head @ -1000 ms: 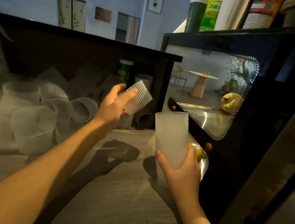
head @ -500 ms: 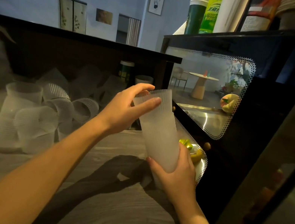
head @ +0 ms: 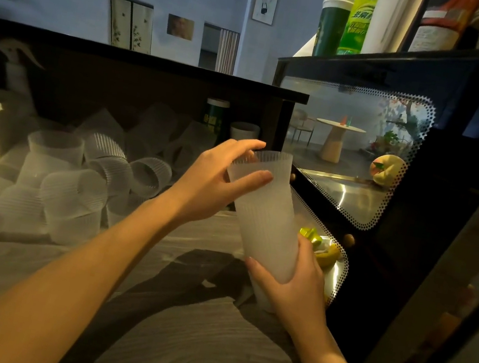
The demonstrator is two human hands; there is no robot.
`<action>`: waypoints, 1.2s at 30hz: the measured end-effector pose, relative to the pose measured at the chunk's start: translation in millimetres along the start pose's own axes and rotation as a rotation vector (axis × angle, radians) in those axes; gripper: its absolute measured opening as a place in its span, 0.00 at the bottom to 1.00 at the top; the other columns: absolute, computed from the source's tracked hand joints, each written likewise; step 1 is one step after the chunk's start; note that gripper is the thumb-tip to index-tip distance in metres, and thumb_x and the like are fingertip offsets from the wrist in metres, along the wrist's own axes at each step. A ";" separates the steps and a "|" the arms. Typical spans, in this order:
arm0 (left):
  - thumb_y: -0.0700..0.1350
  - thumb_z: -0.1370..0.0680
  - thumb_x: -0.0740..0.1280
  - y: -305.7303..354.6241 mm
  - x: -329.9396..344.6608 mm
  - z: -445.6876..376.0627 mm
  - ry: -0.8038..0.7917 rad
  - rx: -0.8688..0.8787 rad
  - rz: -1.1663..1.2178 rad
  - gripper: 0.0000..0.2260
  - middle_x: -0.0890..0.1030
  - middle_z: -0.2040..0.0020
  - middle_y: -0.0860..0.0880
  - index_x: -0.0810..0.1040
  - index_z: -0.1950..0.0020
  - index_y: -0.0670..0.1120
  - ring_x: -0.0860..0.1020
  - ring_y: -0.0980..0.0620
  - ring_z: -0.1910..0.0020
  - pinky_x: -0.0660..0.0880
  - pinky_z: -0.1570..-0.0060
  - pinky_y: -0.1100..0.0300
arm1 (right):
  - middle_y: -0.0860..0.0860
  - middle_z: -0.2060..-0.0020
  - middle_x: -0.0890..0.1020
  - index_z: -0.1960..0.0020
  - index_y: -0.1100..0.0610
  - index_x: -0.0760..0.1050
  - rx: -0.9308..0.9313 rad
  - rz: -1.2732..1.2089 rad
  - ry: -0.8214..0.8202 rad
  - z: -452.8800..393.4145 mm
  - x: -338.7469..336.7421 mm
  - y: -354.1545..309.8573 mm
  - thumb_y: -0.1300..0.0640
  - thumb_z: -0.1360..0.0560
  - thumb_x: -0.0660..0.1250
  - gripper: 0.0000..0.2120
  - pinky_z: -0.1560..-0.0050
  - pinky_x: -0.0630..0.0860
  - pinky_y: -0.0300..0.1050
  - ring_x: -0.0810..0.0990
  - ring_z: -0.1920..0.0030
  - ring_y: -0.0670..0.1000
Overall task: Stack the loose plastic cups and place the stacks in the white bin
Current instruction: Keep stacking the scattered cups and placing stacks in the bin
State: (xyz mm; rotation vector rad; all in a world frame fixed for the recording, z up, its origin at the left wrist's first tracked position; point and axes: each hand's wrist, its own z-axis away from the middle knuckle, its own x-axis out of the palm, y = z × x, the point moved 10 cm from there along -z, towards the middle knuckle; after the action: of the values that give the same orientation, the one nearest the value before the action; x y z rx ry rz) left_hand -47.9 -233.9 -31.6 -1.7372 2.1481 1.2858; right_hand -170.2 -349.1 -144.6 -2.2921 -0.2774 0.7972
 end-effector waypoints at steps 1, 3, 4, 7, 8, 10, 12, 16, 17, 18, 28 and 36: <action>0.63 0.22 0.60 -1.6 5.0 1.7 -0.036 0.007 -0.007 0.30 0.72 0.34 0.52 0.65 0.24 0.50 0.73 0.64 0.43 0.73 0.51 0.74 | 0.42 0.47 0.71 0.38 0.44 0.63 -0.002 0.000 0.001 -0.4 0.7 0.9 0.32 0.38 0.73 0.35 0.64 0.68 0.29 0.71 0.49 0.34; 0.64 0.21 0.55 -3.9 23.4 8.4 -0.152 -0.003 0.014 0.30 0.70 0.30 0.52 0.60 0.22 0.51 0.70 0.62 0.36 0.70 0.40 0.68 | 0.42 0.47 0.72 0.37 0.45 0.64 0.004 -0.009 0.013 -0.7 -1.0 2.7 0.32 0.38 0.72 0.36 0.64 0.68 0.30 0.71 0.49 0.34; 0.64 0.21 0.53 -5.2 32.5 12.7 -0.201 -0.017 0.021 0.30 0.68 0.27 0.52 0.57 0.21 0.53 0.67 0.61 0.33 0.67 0.36 0.64 | 0.42 0.47 0.72 0.36 0.46 0.65 0.010 -0.017 0.021 -0.9 -2.5 3.7 0.31 0.39 0.71 0.38 0.65 0.69 0.29 0.71 0.49 0.33; 0.63 0.20 0.49 -5.7 38.3 19.4 -0.254 -0.046 0.037 0.30 0.65 0.24 0.54 0.51 0.20 0.56 0.63 0.65 0.32 0.61 0.36 0.69 | 0.43 0.47 0.72 0.36 0.47 0.65 0.012 -0.027 0.028 -0.8 -5.5 3.9 0.26 0.42 0.66 0.41 0.65 0.70 0.28 0.71 0.49 0.33; 0.63 0.20 0.49 -5.8 33.2 20.4 -0.246 -0.045 0.036 0.30 0.65 0.26 0.57 0.51 0.20 0.56 0.64 0.70 0.34 0.61 0.39 0.76 | 0.44 0.47 0.72 0.36 0.47 0.65 0.006 -0.027 0.019 -0.9 -4.2 2.1 0.27 0.42 0.66 0.41 0.65 0.70 0.28 0.71 0.49 0.33; 0.63 0.19 0.51 -9.9 13.2 23.7 -0.174 -0.040 0.011 0.28 0.68 0.31 0.60 0.55 0.21 0.56 0.67 0.78 0.41 0.63 0.46 0.81 | 0.46 0.47 0.73 0.36 0.50 0.66 -0.007 -0.029 -0.010 -1.6 0.6 -2.5 0.30 0.41 0.71 0.40 0.63 0.69 0.24 0.71 0.51 0.35; 0.62 0.20 0.57 -21.9 -17.4 32.2 -0.032 -0.040 -0.070 0.27 0.74 0.36 0.58 0.62 0.23 0.54 0.71 0.75 0.43 0.68 0.48 0.77 | 0.47 0.46 0.73 0.34 0.52 0.66 -0.021 -0.001 -0.036 -2.2 6.1 -4.4 0.37 0.39 0.77 0.40 0.64 0.68 0.25 0.72 0.52 0.38; 0.55 0.23 0.67 -62.2 -94.5 69.5 0.258 -0.085 -0.298 0.23 0.78 0.43 0.54 0.73 0.30 0.48 0.76 0.61 0.45 0.70 0.45 0.69 | 0.46 0.45 0.72 0.31 0.52 0.65 -0.057 0.049 -0.050 -0.8 13.5 -6.7 0.40 0.37 0.77 0.41 0.61 0.66 0.31 0.72 0.49 0.46; 0.54 0.23 0.68 -72.4 -113.6 82.7 0.309 -0.106 -0.387 0.22 0.78 0.43 0.53 0.74 0.31 0.47 0.76 0.57 0.44 0.70 0.44 0.66 | 0.45 0.45 0.72 0.31 0.52 0.65 -0.064 0.055 -0.055 -0.2 15.6 -9.0 0.40 0.37 0.77 0.41 0.61 0.65 0.31 0.72 0.49 0.46; 0.54 0.23 0.68 -80.5 -131.6 96.6 0.360 -0.117 -0.488 0.21 0.78 0.43 0.51 0.74 0.33 0.46 0.75 0.53 0.43 0.70 0.44 0.62 | 0.46 0.45 0.71 0.30 0.53 0.64 -0.073 0.061 -0.064 0.2 18.2 -12.7 0.40 0.37 0.76 0.41 0.61 0.64 0.30 0.71 0.49 0.46; 0.58 0.29 0.74 -165.3 -161.3 154.6 0.143 -0.428 -0.762 0.39 0.65 0.24 0.47 0.62 0.23 0.48 0.61 0.46 0.25 0.60 0.28 0.47 | 0.41 0.46 0.66 0.33 0.48 0.62 -0.163 0.156 -0.195 -23.3 62.9 -47.8 0.35 0.35 0.73 0.38 0.56 0.73 0.40 0.71 0.48 0.44; 0.56 0.30 0.76 -136.9 -171.8 148.1 0.346 -0.267 -0.731 0.30 0.75 0.39 0.47 0.74 0.33 0.46 0.73 0.47 0.40 0.68 0.42 0.57 | 0.43 0.45 0.66 0.31 0.47 0.60 -0.203 0.045 -0.151 -27.1 101.2 -55.9 0.38 0.35 0.74 0.39 0.54 0.73 0.42 0.70 0.48 0.45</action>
State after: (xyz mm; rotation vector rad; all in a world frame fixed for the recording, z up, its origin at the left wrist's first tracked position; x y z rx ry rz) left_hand 65.6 -6.6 -106.4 -2.6547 1.2328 1.1390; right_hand -72.5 -281.9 -138.9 -2.4368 -0.3918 1.0074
